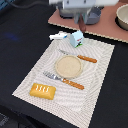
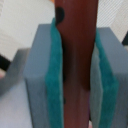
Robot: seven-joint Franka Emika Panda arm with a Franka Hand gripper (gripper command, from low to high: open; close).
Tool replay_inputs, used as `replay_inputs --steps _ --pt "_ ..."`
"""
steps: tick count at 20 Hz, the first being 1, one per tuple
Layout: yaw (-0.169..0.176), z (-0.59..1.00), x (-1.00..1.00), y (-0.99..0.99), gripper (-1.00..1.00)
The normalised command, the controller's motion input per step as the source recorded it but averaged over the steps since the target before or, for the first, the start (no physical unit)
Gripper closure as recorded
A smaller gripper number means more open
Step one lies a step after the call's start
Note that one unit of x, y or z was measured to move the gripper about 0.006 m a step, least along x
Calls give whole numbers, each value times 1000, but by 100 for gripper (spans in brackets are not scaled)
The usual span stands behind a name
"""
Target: Interact with the objects in diverse but meaningful ways.
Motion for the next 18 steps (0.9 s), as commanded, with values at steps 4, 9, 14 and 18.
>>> replay_inputs --steps 4,9,14,18 --pt "29 25 -489 667 100" --pt "53 -114 -529 645 100" --pt "59 -219 -506 663 100" --pt "61 -232 -535 656 100"
